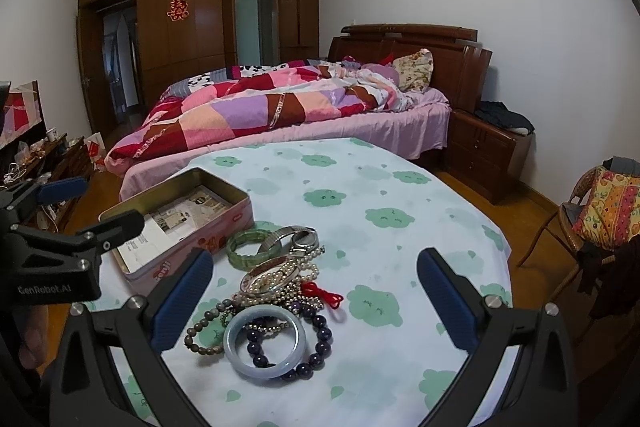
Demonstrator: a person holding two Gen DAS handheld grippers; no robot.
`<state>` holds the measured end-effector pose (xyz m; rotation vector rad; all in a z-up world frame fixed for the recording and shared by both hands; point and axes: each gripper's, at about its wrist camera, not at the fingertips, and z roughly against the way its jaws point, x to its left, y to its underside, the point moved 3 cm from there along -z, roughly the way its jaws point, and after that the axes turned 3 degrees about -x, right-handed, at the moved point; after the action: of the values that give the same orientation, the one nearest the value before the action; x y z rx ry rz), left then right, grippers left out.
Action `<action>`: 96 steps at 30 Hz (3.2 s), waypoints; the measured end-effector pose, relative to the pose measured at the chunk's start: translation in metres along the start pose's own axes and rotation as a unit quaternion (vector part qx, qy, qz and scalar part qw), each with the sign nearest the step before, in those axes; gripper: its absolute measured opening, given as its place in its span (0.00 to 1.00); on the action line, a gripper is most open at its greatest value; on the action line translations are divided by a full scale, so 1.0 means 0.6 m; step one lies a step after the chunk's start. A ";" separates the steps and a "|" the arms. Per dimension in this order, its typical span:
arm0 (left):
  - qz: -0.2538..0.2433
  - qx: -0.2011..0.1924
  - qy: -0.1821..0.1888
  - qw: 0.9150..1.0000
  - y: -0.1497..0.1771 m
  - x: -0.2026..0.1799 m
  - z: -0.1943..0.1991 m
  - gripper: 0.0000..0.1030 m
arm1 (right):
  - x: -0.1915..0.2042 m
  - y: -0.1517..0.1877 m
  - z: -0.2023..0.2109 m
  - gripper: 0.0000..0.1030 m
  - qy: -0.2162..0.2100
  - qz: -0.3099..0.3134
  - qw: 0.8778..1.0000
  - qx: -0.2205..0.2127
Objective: Organize jewelry
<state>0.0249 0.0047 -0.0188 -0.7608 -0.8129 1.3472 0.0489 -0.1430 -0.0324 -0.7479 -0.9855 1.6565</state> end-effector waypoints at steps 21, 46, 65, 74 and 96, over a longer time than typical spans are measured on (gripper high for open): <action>-0.001 0.001 -0.007 1.000 0.010 -0.003 -0.011 0.99 | -0.001 0.004 0.000 1.00 -0.002 -0.001 1.000 0.002; -0.001 0.004 -0.008 1.000 0.010 0.003 -0.011 0.99 | 0.001 0.006 -0.001 1.00 -0.003 0.000 1.000 0.004; 0.020 0.058 0.007 0.998 0.055 -0.001 -0.068 0.99 | 0.004 0.085 -0.060 1.00 -0.026 0.003 0.997 0.073; 0.025 0.069 -0.012 0.997 0.070 0.011 -0.097 0.99 | 0.013 0.109 -0.081 1.00 -0.055 0.005 0.992 0.116; 0.023 0.078 0.033 0.996 0.064 -0.020 -0.117 0.99 | 0.042 0.129 -0.110 0.73 -0.077 0.049 0.985 0.143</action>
<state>0.0643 -0.0049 -0.0889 -0.7014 -0.6325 1.4014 0.0632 -0.1135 -0.1319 -0.4876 -0.8031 1.9153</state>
